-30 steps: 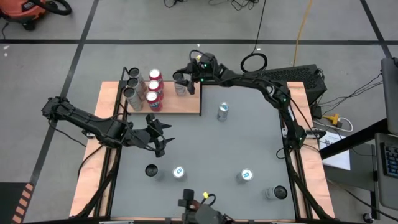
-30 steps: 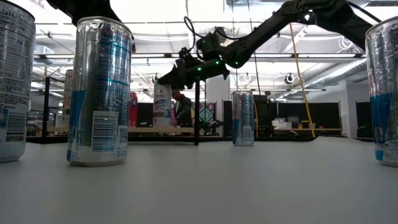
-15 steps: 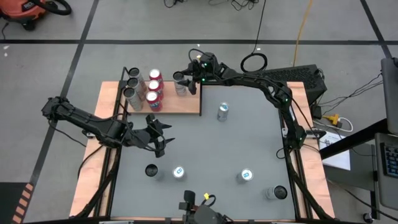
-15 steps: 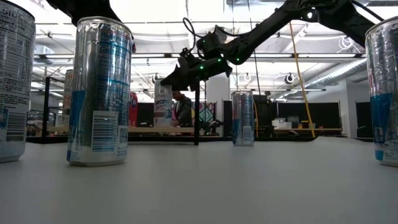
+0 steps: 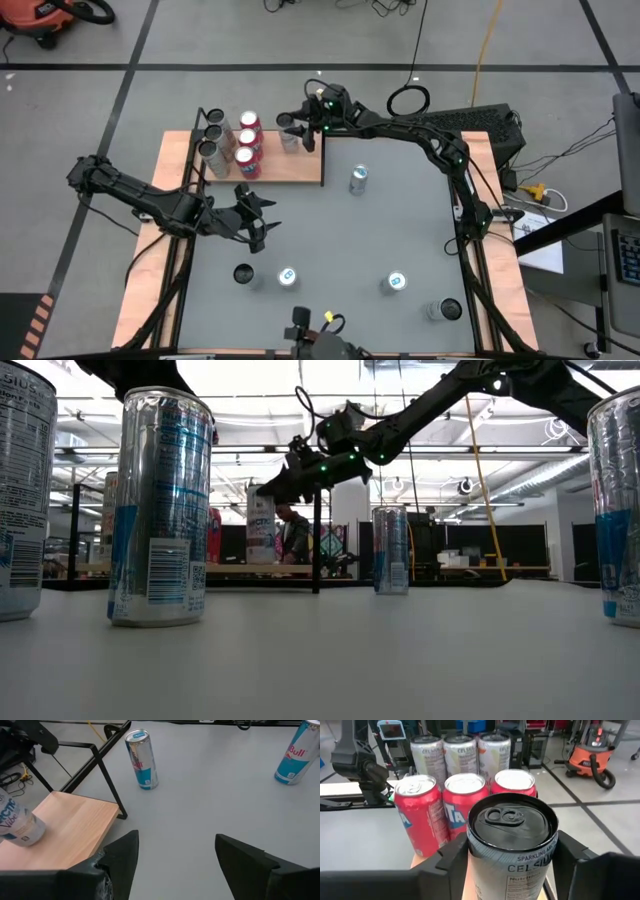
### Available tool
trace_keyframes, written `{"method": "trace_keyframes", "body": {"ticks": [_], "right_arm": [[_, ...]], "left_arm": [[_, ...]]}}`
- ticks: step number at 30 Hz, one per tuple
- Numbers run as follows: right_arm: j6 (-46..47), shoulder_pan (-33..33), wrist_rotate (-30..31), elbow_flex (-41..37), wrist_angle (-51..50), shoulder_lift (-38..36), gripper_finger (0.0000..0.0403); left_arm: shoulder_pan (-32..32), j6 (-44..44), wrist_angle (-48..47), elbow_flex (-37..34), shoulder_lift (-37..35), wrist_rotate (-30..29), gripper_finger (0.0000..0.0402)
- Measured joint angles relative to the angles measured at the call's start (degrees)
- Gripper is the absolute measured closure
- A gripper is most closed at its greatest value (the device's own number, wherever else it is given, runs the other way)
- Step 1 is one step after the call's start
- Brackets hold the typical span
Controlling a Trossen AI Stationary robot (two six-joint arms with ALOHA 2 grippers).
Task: Place canned beverage on shelf
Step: Put the top white-blue soda can on the shelf
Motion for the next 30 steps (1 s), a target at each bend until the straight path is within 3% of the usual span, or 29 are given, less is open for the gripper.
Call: {"method": "trace_keyframes", "body": {"ticks": [15, 25, 30], "right_arm": [[0.43, 0.86, 2.1, 0.0, -0.24, 0.02, 0.0228], [0.53, 0.84, 3.7, 0.02, -2.7, 0.02, 0.0148], [0.66, 0.77, 4.45, 0.02, -3.23, -0.8, 0.0126]], "left_arm": [[-0.02, -1.4, 0.0, 0.0, 0.0, 1.18, 0.0142], [-0.02, -1.4, 0.0, 0.0, 0.0, 1.18, 0.0142], [-0.74, -1.45, -0.02, 0.0, 0.01, 1.17, 0.0142]]}}
